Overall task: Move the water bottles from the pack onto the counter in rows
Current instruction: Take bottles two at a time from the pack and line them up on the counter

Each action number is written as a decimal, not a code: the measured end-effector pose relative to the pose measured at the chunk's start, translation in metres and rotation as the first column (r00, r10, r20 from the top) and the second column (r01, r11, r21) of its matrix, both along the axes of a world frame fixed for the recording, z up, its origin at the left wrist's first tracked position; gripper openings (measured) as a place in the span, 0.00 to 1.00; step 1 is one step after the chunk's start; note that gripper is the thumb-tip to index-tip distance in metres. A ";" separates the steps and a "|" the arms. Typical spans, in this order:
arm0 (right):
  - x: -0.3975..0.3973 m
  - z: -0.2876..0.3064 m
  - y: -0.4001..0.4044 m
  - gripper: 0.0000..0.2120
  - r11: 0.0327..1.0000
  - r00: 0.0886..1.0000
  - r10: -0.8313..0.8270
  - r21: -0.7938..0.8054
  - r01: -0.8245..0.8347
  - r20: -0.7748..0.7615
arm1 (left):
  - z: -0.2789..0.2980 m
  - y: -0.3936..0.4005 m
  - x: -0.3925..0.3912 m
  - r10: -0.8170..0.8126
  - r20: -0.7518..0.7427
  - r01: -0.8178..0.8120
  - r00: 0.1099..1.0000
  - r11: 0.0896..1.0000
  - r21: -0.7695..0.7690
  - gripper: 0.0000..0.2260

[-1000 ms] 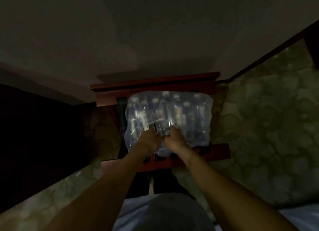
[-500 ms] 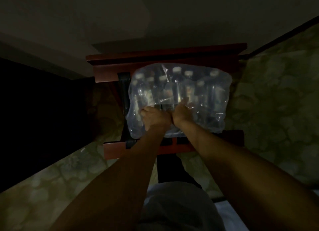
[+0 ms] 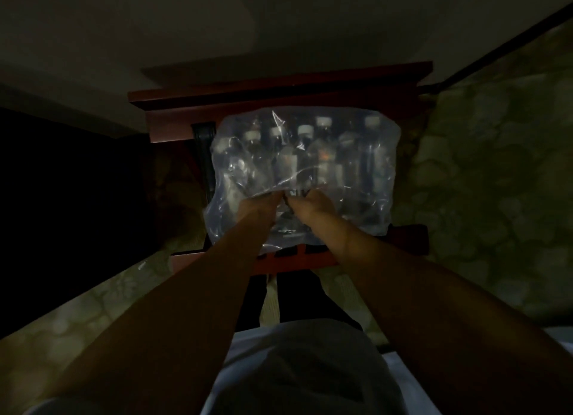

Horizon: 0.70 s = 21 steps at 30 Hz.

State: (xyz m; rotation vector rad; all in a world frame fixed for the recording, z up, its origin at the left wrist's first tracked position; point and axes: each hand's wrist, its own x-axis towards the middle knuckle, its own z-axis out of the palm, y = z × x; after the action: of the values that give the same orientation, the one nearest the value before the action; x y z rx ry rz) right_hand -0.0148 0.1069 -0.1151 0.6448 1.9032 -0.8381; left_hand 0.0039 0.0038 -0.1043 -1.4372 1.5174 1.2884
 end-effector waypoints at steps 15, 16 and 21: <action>-0.004 0.071 0.012 0.08 0.901 0.927 -0.319 -0.240 0.361 0.198 | 0.065 -0.013 -0.001 0.078 -0.018 -0.066 0.997 0.924 0.376 0.05; -0.003 0.077 0.012 0.08 0.892 0.916 -0.334 -0.238 0.384 0.223 | 0.069 -0.016 0.000 0.120 -0.008 -0.108 0.993 0.914 0.392 0.06; -0.001 0.098 0.010 0.06 0.876 0.886 -0.380 -0.204 0.437 0.267 | 0.087 -0.016 0.004 0.207 -0.025 -0.168 0.978 0.855 0.491 0.13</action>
State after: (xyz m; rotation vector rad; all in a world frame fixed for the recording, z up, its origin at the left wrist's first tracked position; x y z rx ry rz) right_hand -0.0162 0.1169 -0.0173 0.9556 1.4409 -1.2089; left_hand 0.0078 -0.0119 -0.0177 -1.2276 1.0031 1.7163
